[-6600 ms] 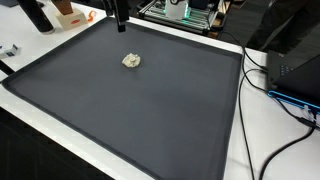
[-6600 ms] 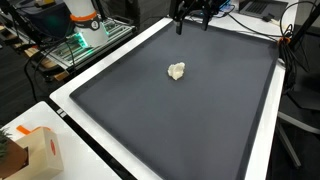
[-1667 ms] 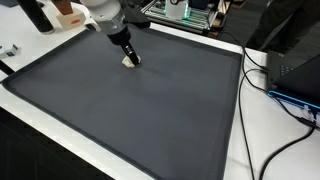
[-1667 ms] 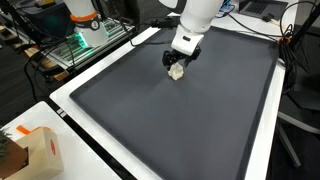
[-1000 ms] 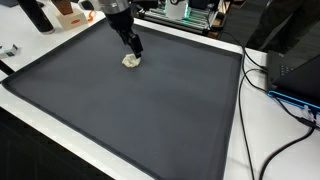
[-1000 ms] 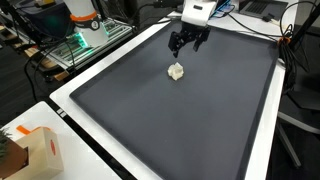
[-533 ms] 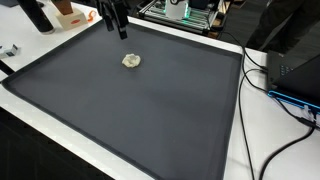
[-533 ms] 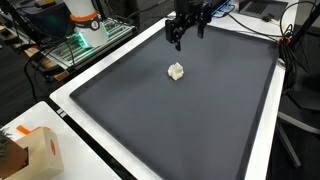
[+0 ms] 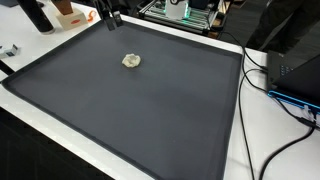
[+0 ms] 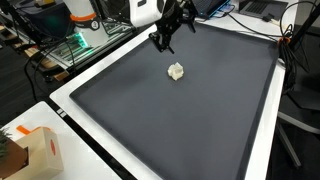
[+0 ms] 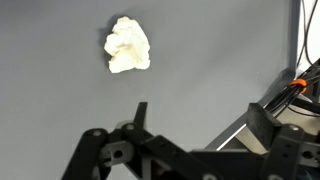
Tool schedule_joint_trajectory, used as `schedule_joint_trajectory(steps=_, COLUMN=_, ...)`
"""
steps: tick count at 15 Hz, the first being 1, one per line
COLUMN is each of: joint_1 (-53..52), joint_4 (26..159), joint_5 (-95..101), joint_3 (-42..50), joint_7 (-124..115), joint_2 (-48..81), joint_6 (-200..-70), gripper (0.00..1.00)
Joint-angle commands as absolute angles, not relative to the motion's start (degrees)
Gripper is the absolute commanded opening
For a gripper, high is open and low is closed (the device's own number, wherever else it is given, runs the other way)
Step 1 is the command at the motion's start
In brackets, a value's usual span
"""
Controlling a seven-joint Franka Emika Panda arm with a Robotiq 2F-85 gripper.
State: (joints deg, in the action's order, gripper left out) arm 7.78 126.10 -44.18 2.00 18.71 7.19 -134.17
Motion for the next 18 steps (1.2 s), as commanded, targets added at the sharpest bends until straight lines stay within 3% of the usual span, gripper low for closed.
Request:
schedule_joint_trajectory(steps=1, joint_1=10.16, joint_4=127.57, joint_5=-49.84, joint_3=3.84, joint_7=24.64, joint_2=8.01, joint_6=-126.72, gripper=1.0)
schedule_joint_trajectory(steps=18, joint_1=16.22, joint_4=117.64, joint_5=-49.2, joint_3=8.25, joint_7=16.61, joint_2=26.97, joint_6=-105.52, gripper=1.0)
